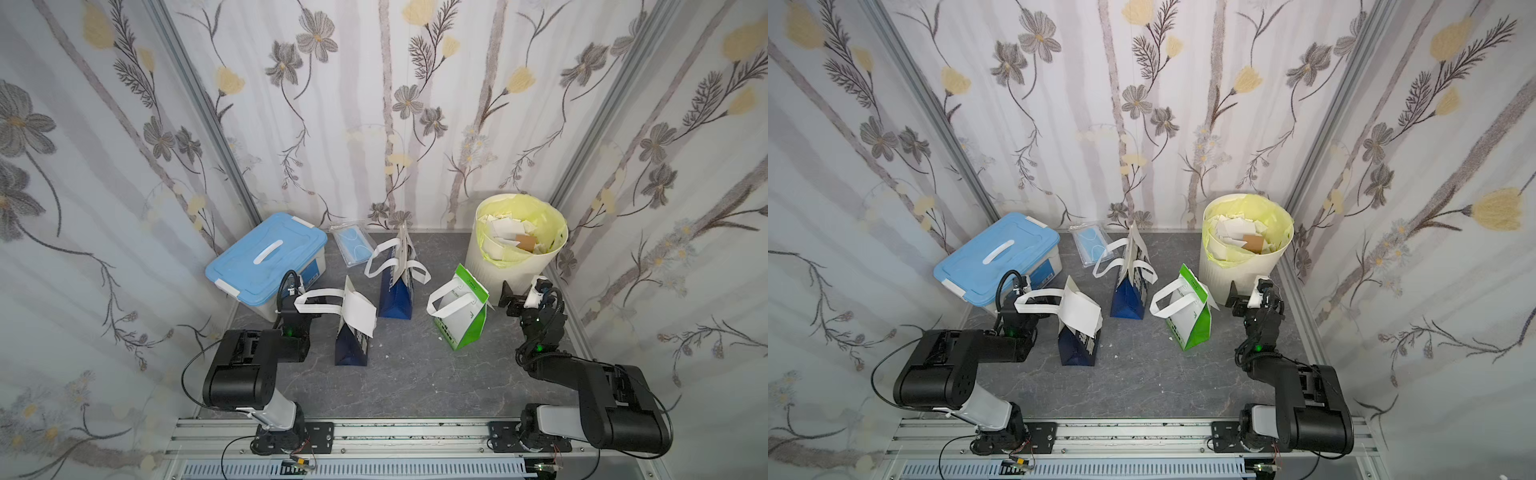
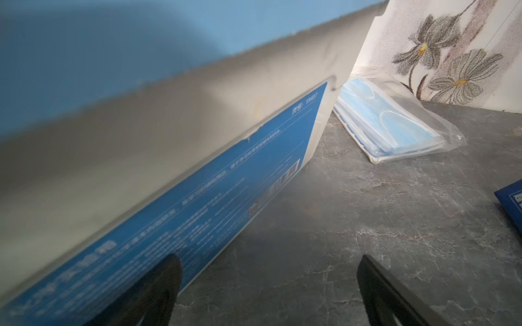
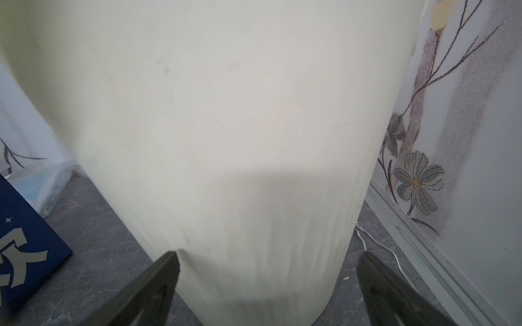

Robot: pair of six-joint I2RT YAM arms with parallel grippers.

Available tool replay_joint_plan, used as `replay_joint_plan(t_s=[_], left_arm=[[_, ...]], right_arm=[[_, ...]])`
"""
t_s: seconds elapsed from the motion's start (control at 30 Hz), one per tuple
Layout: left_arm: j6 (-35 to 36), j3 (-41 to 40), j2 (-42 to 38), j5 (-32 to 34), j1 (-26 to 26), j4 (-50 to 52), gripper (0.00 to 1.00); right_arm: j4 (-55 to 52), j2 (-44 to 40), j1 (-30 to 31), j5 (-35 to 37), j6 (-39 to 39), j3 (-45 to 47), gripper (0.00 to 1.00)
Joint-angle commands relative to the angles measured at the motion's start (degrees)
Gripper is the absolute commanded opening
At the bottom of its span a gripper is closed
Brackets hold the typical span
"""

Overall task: Shred takeout receipts and throw away
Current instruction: Pick up the takeout bag at the center of the board.

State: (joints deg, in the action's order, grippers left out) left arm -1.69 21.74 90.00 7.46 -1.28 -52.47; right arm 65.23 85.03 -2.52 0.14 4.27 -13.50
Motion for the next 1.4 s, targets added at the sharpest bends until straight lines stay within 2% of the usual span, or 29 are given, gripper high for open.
replay_joint_plan(t_s=[0.0,0.57,0.63,0.73,0.83,0.9,0.93,1.0,1.03,1.07,1.13,1.27,1.37], left_arm=[[0.46,0.24,0.01,0.02,0.05,-0.73,1.00],[0.14,0.13,-0.09,-0.97,0.48,-0.78,1.00],[-0.18,-1.02,-0.77,-0.42,0.49,-2.38,1.00],[-0.80,-2.74,-5.63,1.69,0.49,-1.59,1.00],[-1.85,-1.17,-14.46,4.06,0.56,8.35,1.00],[-2.83,1.58,-20.40,5.47,0.66,18.58,1.00],[-4.05,3.23,-23.08,6.29,0.88,24.24,1.00],[-10.05,7.65,-26.71,9.95,1.53,37.31,1.00],[-14.10,10.17,-27.64,14.08,1.66,44.11,1.00],[-17.30,12.83,-28.18,17.28,1.93,50.88,1.00],[-17.81,16.91,-29.25,18.58,2.33,61.13,1.00],[-14.52,16.88,-35.81,14.12,2.57,67.60,1.00],[-17.40,15.84,-42.44,13.53,2.60,71.54,0.99]], right_arm=[[2.16,-0.13,0.06,0.30,-0.41,0.18,1.00],[2.03,-0.35,-0.16,-0.01,-0.15,0.19,1.00],[-2.23,-2.87,-0.20,1.43,0.37,-1.20,1.00],[-16.06,-8.75,-0.18,1.97,-0.46,-6.22,1.00],[-20.03,-14.60,-0.24,2.06,0.00,-6.47,1.00],[-24.92,-18.17,-0.59,3.02,3.67,-7.51,1.00],[-30.01,-19.28,-0.72,5.75,7.25,-9.15,1.00],[-45.26,-19.71,-1.40,15.65,17.91,-14.39,1.00],[-51.24,-19.27,-2.93,15.01,20.13,-17.04,1.00],[-54.49,-19.01,-4.74,10.50,20.29,-18.24,1.00],[-57.03,-19.73,-6.62,3.55,21.10,-18.87,1.00],[-59.53,-24.11,-6.75,-0.09,22.44,-18.92,1.00],[-61.27,-27.15,-6.72,-0.43,22.64,-19.56,1.00]])
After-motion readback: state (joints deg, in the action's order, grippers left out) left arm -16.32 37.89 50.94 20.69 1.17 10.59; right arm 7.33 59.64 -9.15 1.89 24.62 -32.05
